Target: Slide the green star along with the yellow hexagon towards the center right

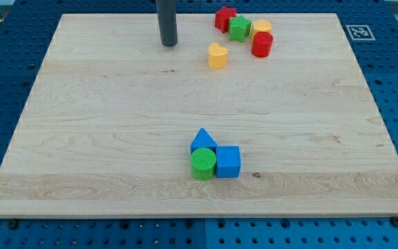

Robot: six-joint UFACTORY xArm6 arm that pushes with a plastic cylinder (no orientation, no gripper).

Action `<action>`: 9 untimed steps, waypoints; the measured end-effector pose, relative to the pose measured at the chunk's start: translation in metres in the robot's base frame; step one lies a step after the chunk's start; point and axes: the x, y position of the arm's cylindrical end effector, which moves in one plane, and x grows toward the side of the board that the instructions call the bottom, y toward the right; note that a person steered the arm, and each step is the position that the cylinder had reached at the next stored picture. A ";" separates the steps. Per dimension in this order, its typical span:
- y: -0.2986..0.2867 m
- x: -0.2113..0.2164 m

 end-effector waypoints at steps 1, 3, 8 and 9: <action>0.029 -0.014; 0.058 -0.014; 0.129 -0.037; 0.129 -0.037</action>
